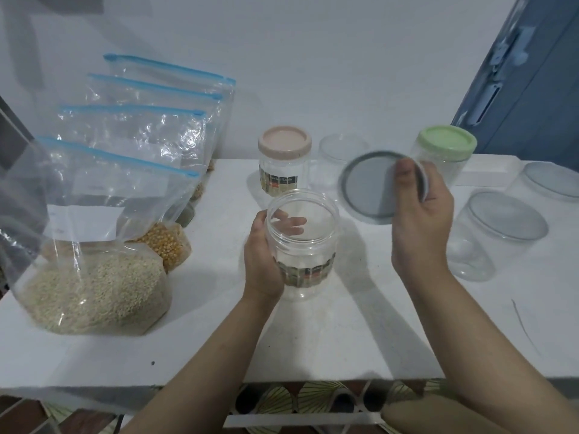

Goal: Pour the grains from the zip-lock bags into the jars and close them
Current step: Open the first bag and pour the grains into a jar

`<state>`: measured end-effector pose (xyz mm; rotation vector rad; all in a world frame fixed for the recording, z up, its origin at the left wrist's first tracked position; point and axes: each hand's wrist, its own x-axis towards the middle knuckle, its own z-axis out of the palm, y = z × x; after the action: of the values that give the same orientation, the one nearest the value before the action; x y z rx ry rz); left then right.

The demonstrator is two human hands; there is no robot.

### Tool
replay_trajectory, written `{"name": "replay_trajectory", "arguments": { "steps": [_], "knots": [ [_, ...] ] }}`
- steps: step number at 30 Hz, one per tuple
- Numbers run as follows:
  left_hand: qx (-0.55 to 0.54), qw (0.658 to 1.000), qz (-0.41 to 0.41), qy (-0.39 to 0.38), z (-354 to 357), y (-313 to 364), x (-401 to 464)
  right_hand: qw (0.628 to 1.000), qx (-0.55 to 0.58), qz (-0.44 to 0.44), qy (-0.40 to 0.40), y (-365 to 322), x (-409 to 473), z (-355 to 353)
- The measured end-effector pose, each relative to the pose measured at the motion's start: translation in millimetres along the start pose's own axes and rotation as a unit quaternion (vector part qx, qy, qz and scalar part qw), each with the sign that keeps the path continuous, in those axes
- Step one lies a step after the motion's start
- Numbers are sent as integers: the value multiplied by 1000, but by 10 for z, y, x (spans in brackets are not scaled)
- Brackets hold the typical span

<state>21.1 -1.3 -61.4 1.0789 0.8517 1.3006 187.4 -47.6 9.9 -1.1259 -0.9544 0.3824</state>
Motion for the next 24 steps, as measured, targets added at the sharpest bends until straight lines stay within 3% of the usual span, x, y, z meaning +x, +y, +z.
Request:
{"name": "replay_trajectory", "arguments": {
  "steps": [2, 4, 7, 10, 13, 16, 20, 24],
  "knots": [
    [6, 1000, 2, 2, 9, -21, 28, 997, -53, 32, 36, 163, 29, -109],
    [1, 1000, 3, 4, 25, -24, 47, 985, -139, 100, -31, 413, 45, -225],
    [0, 1000, 12, 8, 46, -41, 62, 937, -282, 164, -128, 844, 5, -352],
    [-12, 1000, 8, 10, 59, -58, 71, 891, -403, 149, -146, 1161, -77, -410],
    [-19, 1000, 5, 9, 56, -65, 82, 880, -454, 83, -115, 1242, -117, -384],
    [-5, 1000, 6, 9, 51, -80, 89, 879, -468, 16, -88, 1197, -135, -326],
    [37, 999, 6, 16, 6, -34, 82, 937, -344, -53, -20, 745, -207, -237],
    [62, 989, 82, 105, -46, 194, -22, 947, -263, -185, -2, 0, -344, -62]
  ]
}}
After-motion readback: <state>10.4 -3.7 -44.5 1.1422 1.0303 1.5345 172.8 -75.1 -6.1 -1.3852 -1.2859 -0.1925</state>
